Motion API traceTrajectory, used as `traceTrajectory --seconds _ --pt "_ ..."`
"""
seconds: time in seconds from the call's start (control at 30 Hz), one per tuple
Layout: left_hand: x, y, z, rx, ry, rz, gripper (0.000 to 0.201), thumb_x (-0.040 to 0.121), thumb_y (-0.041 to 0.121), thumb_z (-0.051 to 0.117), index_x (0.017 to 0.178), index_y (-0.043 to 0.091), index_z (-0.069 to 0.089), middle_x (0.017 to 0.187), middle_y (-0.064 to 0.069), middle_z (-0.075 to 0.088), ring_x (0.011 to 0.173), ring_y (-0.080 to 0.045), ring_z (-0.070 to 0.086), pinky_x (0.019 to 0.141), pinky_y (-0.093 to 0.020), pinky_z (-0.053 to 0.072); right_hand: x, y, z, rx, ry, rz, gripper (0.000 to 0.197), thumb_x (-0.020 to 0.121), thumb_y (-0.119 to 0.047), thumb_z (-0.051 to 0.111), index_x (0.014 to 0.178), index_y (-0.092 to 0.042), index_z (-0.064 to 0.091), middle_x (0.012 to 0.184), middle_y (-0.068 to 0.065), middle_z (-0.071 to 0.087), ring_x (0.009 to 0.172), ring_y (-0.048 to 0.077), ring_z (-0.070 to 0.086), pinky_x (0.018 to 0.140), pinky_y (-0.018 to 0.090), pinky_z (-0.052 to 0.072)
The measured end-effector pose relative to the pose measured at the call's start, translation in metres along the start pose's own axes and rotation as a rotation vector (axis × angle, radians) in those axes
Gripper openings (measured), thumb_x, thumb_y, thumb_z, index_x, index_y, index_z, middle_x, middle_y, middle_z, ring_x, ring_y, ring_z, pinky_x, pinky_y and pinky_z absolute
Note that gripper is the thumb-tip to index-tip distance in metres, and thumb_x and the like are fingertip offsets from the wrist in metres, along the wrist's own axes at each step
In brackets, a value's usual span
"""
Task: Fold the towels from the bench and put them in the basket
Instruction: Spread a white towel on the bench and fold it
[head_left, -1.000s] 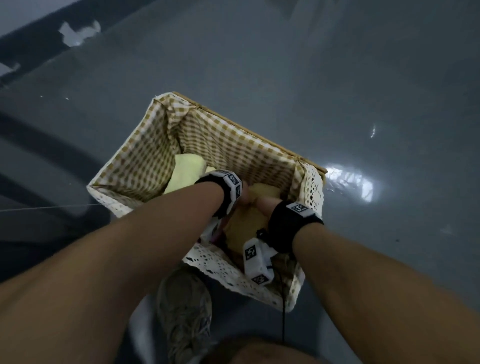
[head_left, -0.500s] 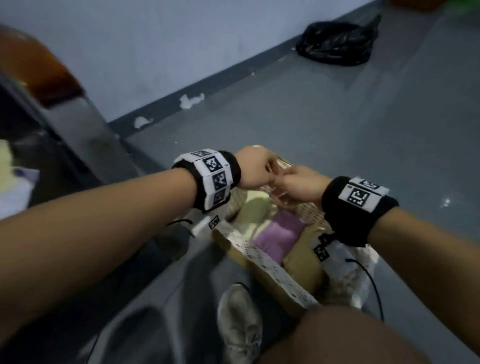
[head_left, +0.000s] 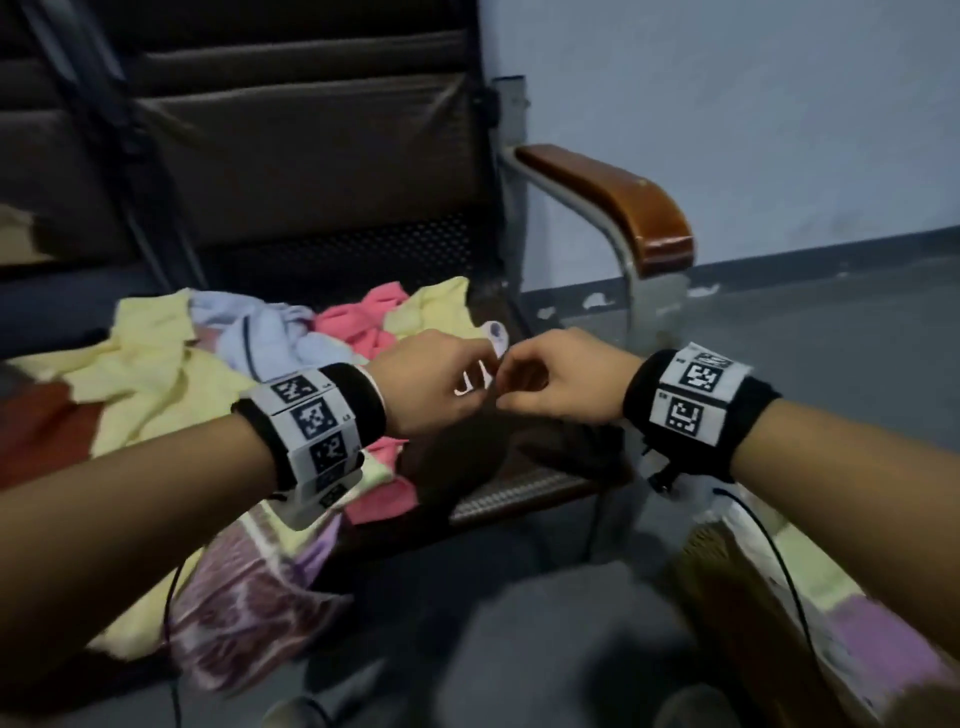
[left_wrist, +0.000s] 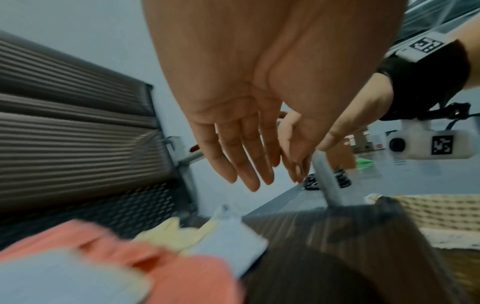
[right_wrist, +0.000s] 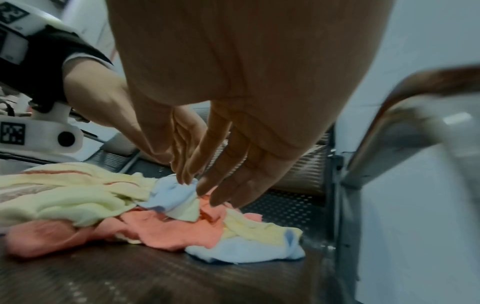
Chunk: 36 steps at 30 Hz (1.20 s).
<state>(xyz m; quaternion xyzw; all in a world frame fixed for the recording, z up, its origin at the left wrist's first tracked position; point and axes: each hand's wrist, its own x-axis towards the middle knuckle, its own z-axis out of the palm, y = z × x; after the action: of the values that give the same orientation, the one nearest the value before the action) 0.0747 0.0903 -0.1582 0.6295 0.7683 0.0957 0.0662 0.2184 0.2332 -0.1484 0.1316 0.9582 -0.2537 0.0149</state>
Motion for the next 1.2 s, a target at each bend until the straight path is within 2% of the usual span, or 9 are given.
traceTrajectory --seconds 0.23,0.37,0.5,0.63,0.77,0.83,1.0,1.1,1.2 --pt "-0.064 -0.118 0.032 0.173 -0.138 -0.313 0.043 0.094 0.047 0.056 0.132 0.028 0.056 0.130 -0.003 0.059 0.117 -0.026 0.054 0.093 -0.044 0.049 0.093 -0.046 0.080 -0.117 -0.152 -0.050 0.043 0.088 -0.041 0.069 0.125 -0.020 0.063 0.115 0.000 0.069 0.104 0.017 0.065 0.095 0.034 0.051" --pt "-0.086 -0.147 0.040 0.145 -0.109 -0.347 0.047 0.092 0.045 0.056 0.135 0.029 0.050 0.133 -0.003 0.053 0.119 -0.027 0.052 0.094 -0.043 0.049 0.118 -0.056 0.111 -0.094 -0.168 -0.070 0.043 0.086 -0.046 0.071 0.120 -0.020 0.065 0.115 -0.001 0.068 0.103 0.018 0.064 0.093 0.036 0.051" --pt "-0.089 -0.159 0.032 0.241 -0.043 -0.448 0.044 0.088 0.042 0.064 0.126 0.022 0.053 0.126 -0.008 0.052 0.118 -0.034 0.049 0.091 -0.045 0.048 0.135 -0.069 0.124 -0.018 -0.087 -0.076 0.032 0.086 -0.051 0.069 0.101 -0.023 0.067 0.091 -0.005 0.072 0.083 0.014 0.067 0.076 0.032 0.054" --pt "-0.091 -0.158 0.027 0.220 0.066 -0.577 0.008 0.093 0.021 0.055 0.092 0.015 0.051 0.099 -0.014 0.062 0.095 -0.038 0.059 0.067 -0.039 0.041 0.146 -0.077 0.123 -0.064 0.065 -0.100 0.038 0.080 -0.051 0.071 0.100 -0.024 0.055 0.084 -0.006 0.068 0.078 0.020 0.064 0.071 0.037 0.053" --pt "-0.095 -0.140 0.018 -0.088 0.305 -0.494 0.011 0.090 0.022 0.061 0.097 0.014 0.062 0.093 -0.009 0.069 0.088 -0.033 0.061 0.065 -0.035 0.040 0.152 -0.083 0.116 -0.089 0.091 -0.119 0.079 0.077 -0.055 0.073 0.143 -0.032 0.037 0.121 0.005 0.060 0.105 0.027 0.061 0.087 0.043 0.053" --pt "-0.095 -0.129 0.014 -0.283 0.429 -0.448 0.013 0.090 0.027 0.061 0.094 0.015 0.064 0.088 -0.004 0.070 0.083 -0.026 0.063 0.070 -0.037 0.049 0.153 -0.084 0.116 -0.090 0.109 -0.093 0.076 0.080 -0.049 0.072 0.146 -0.038 0.037 0.135 0.008 0.048 0.117 0.029 0.055 0.095 0.044 0.050" --pt "-0.085 -0.118 0.008 -0.448 0.618 -0.284 0.019 0.086 0.031 0.059 0.100 0.018 0.061 0.095 0.006 0.067 0.090 -0.015 0.063 0.081 -0.039 0.053 0.149 -0.083 0.097 0.077 0.215 -0.153 0.035 0.086 -0.007 0.054 0.119 -0.016 0.062 0.116 0.009 0.066 0.109 0.029 0.059 0.081 0.027 0.040" --pt "-0.072 -0.128 0.008 -0.320 0.553 -0.295 0.065 0.072 0.045 0.060 0.131 0.024 0.046 0.127 0.000 0.057 0.116 -0.018 0.054 0.094 -0.038 0.049 0.134 -0.079 0.070 0.315 0.324 -0.123 0.016 0.090 -0.021 0.046 0.093 -0.023 0.061 0.093 -0.003 0.065 0.088 0.017 0.061 0.072 0.028 0.041" --pt "-0.057 -0.138 0.015 -0.044 0.373 -0.431 0.087 0.071 0.047 0.074 0.147 0.033 0.034 0.142 -0.006 0.051 0.128 -0.028 0.049 0.101 -0.045 0.044 0.115 -0.069 0.047 0.382 0.497 -0.047 0.027 0.082 -0.035 0.035 0.063 -0.019 0.046 0.064 -0.007 0.051 0.062 0.011 0.047 0.059 0.032 0.037"
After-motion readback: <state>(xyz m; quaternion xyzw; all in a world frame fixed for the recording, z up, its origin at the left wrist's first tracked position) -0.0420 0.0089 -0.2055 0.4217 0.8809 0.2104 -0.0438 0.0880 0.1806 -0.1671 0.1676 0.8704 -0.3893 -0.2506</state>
